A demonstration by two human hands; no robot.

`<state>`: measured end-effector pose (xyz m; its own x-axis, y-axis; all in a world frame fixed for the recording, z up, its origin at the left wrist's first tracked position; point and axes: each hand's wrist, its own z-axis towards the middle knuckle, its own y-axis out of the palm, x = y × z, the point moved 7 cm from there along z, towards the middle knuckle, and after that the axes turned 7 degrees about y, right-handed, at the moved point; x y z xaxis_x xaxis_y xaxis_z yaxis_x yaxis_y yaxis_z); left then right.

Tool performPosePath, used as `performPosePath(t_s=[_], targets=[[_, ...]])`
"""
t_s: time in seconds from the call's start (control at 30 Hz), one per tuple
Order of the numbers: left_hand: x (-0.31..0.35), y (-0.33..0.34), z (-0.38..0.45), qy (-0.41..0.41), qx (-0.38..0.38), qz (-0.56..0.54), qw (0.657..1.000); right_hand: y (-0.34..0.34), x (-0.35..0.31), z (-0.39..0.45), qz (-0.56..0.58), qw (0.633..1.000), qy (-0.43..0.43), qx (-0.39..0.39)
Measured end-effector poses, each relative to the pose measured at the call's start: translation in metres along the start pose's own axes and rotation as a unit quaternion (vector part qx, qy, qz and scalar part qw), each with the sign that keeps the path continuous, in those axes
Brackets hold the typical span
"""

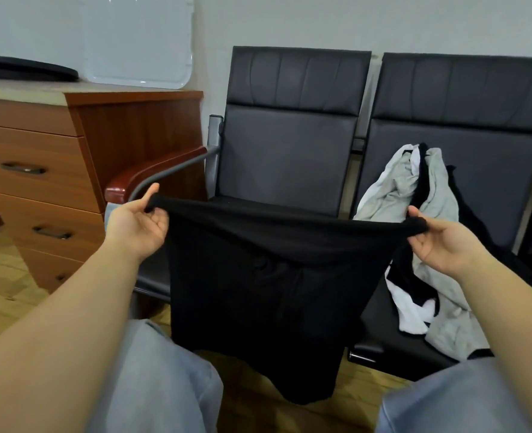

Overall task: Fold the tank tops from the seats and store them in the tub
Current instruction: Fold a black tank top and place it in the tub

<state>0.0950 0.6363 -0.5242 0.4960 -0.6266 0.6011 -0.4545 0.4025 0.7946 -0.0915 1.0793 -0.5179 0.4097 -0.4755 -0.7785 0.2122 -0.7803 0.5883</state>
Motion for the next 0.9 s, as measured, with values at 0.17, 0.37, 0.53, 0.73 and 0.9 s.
performPosePath(t_s=[0.17, 0.37, 0.53, 0.73, 0.9], targets=[[0.006, 0.001, 0.003, 0.012, -0.037, -0.075, 0.996, 0.011, -0.002, -0.002, -0.012, 0.999, -0.005, -0.041], [0.005, -0.010, 0.021, 0.052, -0.013, 0.071, 0.996, 0.008, -0.002, 0.006, -0.012, 0.999, -0.037, 0.001], [0.001, -0.014, 0.026, 0.048, -0.023, 0.074, 0.996, 0.008, -0.001, 0.010, 0.001, 0.999, -0.048, -0.006], [-0.005, -0.015, 0.028, 0.046, -0.009, 0.074, 0.996, 0.001, 0.001, 0.022, 0.003, 0.998, -0.060, 0.029], [-0.016, -0.019, 0.044, 0.044, 0.001, 0.099, 0.994, 0.003, 0.009, 0.038, -0.019, 0.998, -0.056, 0.023]])
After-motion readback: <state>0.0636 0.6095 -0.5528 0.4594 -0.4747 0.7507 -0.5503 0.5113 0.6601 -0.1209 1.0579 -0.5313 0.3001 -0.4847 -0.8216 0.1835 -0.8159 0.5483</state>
